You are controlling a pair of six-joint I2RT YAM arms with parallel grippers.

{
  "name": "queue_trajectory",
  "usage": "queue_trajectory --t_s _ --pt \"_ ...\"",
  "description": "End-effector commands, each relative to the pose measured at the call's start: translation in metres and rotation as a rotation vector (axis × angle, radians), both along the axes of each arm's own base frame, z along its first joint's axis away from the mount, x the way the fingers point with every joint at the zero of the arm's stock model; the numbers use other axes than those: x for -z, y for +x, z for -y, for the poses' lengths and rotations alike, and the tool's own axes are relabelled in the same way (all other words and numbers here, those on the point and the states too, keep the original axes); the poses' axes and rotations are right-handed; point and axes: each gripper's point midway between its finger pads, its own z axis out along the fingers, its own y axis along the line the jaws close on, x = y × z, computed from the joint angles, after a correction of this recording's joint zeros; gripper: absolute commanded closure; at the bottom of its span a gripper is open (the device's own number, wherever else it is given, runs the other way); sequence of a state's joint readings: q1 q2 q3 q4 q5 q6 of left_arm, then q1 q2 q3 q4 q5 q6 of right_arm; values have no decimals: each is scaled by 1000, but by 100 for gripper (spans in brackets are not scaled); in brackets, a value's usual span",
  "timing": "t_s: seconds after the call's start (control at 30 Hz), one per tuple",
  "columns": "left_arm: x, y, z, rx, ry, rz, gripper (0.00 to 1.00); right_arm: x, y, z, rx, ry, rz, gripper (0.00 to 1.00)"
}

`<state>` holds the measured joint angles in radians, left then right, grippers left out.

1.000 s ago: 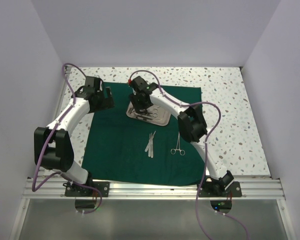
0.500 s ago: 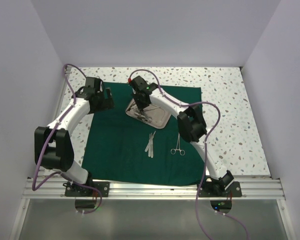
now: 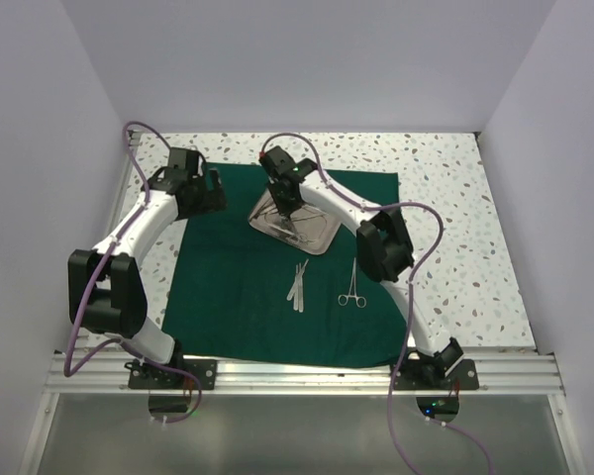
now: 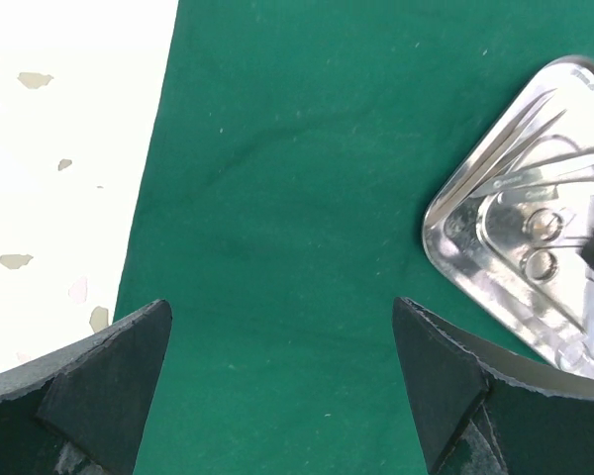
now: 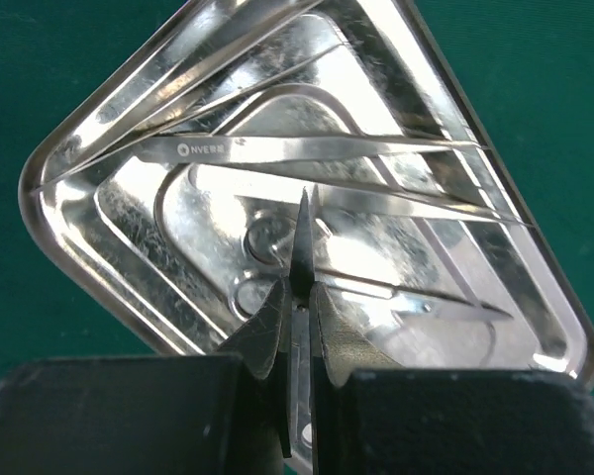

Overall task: Open and lay out the surgical kit
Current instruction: Pick up the medical item from the container, then place the medical item in the surgical kit.

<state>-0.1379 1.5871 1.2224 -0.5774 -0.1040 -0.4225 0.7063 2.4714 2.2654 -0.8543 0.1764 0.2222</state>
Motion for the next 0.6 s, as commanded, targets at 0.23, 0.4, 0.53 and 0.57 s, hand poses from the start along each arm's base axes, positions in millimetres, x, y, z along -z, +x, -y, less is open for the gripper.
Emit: queue_trajectory --t_s 0.23,0.4,0.53,0.57 --pt "-28 19 16 56 -57 100 2 -101 -24 52 179 58 111 100" --pt "-35 29 40 150 -57 137 0 -103 -66 96 322 50 91 100" --pt "-36 38 74 259 -22 136 0 -60 -115 135 377 -21 13 100" --pt "-44 41 92 305 -7 158 0 -56 -120 140 393 -19 11 100"
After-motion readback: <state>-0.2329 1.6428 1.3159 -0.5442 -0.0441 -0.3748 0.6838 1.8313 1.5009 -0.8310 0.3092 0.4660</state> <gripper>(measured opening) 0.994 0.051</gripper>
